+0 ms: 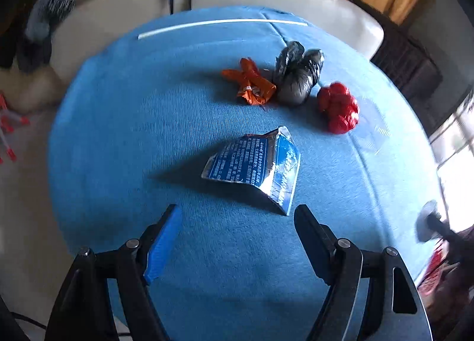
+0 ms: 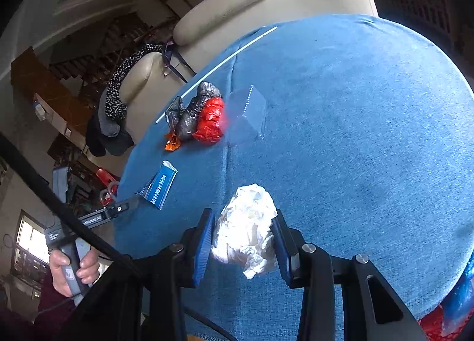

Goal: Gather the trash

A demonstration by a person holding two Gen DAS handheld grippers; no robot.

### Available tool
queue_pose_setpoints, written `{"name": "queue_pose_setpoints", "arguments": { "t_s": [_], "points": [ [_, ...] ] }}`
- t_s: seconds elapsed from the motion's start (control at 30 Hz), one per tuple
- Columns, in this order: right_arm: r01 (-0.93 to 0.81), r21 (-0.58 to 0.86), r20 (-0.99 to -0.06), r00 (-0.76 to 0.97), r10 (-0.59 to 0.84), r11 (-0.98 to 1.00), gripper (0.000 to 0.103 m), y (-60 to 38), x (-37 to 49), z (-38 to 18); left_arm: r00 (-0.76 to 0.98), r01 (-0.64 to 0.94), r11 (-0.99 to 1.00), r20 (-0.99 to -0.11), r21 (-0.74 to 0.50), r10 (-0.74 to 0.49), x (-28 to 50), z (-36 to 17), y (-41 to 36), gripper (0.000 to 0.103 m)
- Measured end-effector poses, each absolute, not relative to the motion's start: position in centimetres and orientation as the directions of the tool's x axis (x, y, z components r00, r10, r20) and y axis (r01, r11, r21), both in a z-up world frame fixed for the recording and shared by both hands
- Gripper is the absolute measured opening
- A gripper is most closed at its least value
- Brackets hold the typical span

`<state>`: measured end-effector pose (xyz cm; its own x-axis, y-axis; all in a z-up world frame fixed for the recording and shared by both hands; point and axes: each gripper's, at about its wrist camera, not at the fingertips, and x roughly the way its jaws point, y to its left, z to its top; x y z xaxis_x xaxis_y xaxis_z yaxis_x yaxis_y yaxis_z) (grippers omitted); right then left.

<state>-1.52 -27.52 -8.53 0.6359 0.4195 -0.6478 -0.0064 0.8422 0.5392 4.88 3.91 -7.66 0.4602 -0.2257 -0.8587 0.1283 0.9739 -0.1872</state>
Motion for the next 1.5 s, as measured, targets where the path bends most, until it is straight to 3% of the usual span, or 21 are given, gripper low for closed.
{"name": "queue_pose_setpoints", "arguments": {
  "t_s": [0.2,0.27,0.33,0.4,0.47,0.5,0.83,1.2,1.5],
  "points": [
    [-0.029,0.531,-0.651,0.626,0.430,0.847,0.041,-26.3,-1.7,-8.5,0.430,-0.040,0.888,-0.810,-0.458,-0.398,6.9,-8.8,5.9,0.078],
    [-0.032,0.526,-0.652,0.626,0.427,0.850,0.041,-26.2,-1.8,-8.4,0.430,-0.075,0.860,-0.795,-0.504,-0.428,7.5,-9.4,5.9,0.071],
    [-0.032,0.525,-0.652,0.627,0.426,0.851,0.041,-26.2,-1.8,-8.4,0.426,-0.090,0.838,-0.781,-0.538,-0.456,8.2,-9.9,5.7,0.055],
    [-0.029,0.529,-0.651,0.627,0.428,0.848,0.041,-26.3,-1.8,-8.5,0.414,-0.120,0.816,-0.775,-0.566,-0.477,9.0,-10.8,5.5,0.049],
    [-0.029,0.536,-0.650,0.624,0.434,0.844,0.041,-26.2,-1.7,-8.6,0.405,-0.140,0.797,-0.768,-0.588,-0.496,9.3,-11.2,5.1,0.036],
    [-0.031,0.535,-0.650,0.623,0.435,0.844,0.041,-26.2,-1.7,-8.6,0.399,-0.149,0.793,-0.770,-0.591,-0.499,9.5,-11.7,5.0,0.021],
    [-0.046,0.522,-0.642,0.636,0.428,0.852,0.041,-26.1,-1.9,-8.3,0.451,-0.065,0.821,-0.750,-0.568,-0.483,8.2,-9.3,3.5,0.019],
    [-0.005,0.506,-0.615,0.699,0.365,0.862,0.041,-29.0,-3.7,-6.8,0.524,0.254,0.907,-0.740,-0.337,-0.421,3.5,-2.8,-3.6,0.019],
    [0.083,0.499,-0.614,0.736,0.284,0.863,0.041,-33.3,-7.2,-6.5,0.445,0.526,0.818,-0.743,-0.234,-0.499,-1.0,-1.7,-11.6,0.019]
  ]
}}
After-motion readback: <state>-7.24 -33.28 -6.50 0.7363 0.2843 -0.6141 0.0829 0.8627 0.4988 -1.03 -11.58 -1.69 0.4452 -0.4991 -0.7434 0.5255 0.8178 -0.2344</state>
